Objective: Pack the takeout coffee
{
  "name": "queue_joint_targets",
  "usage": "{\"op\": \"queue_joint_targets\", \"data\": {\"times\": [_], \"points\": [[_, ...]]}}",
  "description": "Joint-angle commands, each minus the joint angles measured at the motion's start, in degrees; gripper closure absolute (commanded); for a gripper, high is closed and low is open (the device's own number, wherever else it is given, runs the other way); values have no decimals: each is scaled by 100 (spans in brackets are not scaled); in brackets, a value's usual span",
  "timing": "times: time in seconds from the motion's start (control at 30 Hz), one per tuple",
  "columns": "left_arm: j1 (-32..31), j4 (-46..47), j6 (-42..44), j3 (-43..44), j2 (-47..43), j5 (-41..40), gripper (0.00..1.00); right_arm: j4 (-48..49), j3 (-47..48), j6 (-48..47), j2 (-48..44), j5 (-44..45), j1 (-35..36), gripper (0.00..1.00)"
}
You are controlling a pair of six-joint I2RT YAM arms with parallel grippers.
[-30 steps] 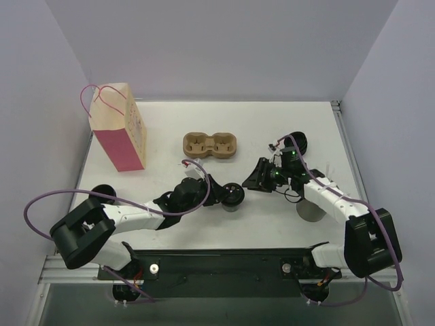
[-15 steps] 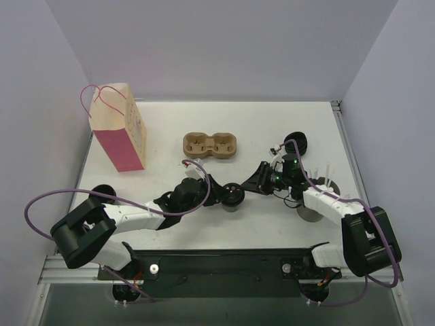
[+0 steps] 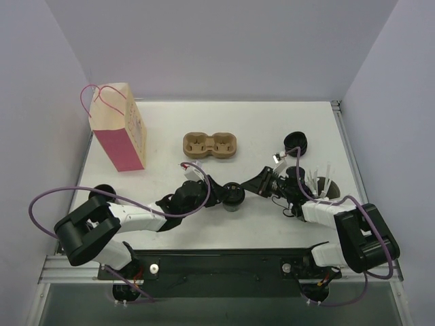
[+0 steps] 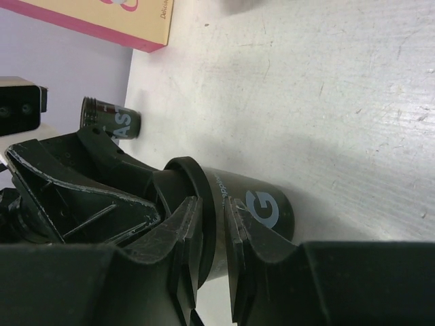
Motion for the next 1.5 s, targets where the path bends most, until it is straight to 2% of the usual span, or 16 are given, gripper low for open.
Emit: {"op": "queue_joint_targets", "data": {"times": [0.0,0.27,0.5,0.63,0.8,1.13,1.47], "points": [[-210,-2471,242,-601,624,223,53,-705,-695,-539,878,404,228,82],[-218,-2498,189,-733,457,117,54,-1117,-450,-654,396,325,299,82],[-210,-2866,452,-347,299,99,53,-3197,807,-943,-842,307,272,75],[-210,-3174,707,267,290,134,53,-4237,1536,-1295,-1133,606,167,64],[-210,-3508,901,646,263,178,53,-5230,2108,-1821,-1274,896,149,58],[-166,-3482,1006,735,404,231,53,-5618,1811,-1814,-1529,799,324,61],[-166,-3350,954,682,580,266,53,-4881,1424,-1489,-1195,817,395,66]]}}
